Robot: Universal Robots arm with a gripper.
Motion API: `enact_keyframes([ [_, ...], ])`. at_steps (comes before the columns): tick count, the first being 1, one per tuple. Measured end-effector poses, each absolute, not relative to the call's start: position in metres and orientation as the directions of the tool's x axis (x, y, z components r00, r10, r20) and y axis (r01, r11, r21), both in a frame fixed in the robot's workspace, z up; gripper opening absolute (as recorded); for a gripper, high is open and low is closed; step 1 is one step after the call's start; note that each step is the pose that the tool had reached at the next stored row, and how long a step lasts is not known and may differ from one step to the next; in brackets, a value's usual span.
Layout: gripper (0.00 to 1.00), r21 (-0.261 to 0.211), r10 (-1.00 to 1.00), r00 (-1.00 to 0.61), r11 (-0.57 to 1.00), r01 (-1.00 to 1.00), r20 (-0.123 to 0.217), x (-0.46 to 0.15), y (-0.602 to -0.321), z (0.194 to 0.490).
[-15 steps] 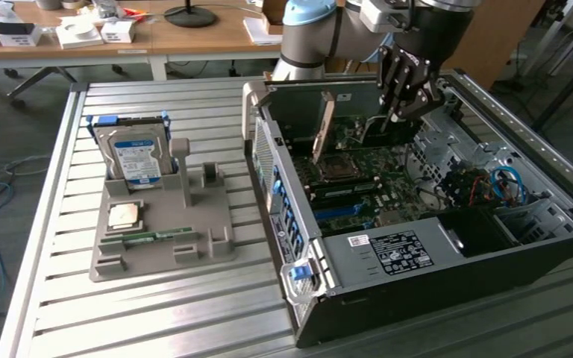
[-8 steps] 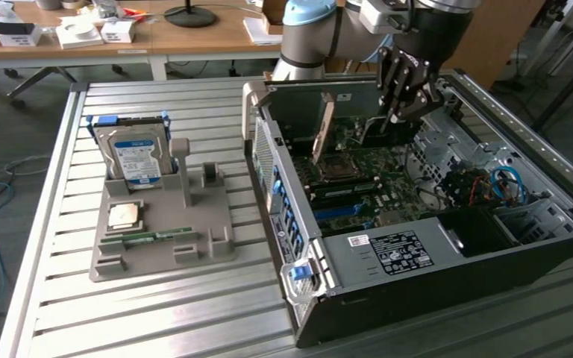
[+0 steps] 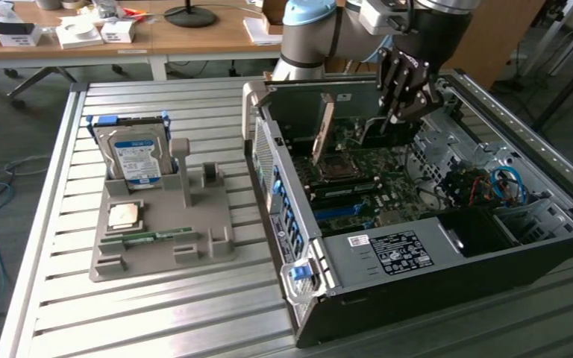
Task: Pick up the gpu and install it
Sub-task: 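Insert the gpu into the slot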
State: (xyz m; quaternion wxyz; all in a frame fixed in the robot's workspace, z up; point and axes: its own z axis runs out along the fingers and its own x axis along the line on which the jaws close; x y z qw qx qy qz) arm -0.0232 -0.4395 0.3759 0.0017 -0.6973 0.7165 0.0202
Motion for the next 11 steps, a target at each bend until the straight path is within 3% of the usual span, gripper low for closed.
enact_keyframes([
  [11, 0.26, 0.026, -0.999, -0.028, 0.027, -0.999, -0.031, -0.023, -0.44, 0.364],
])
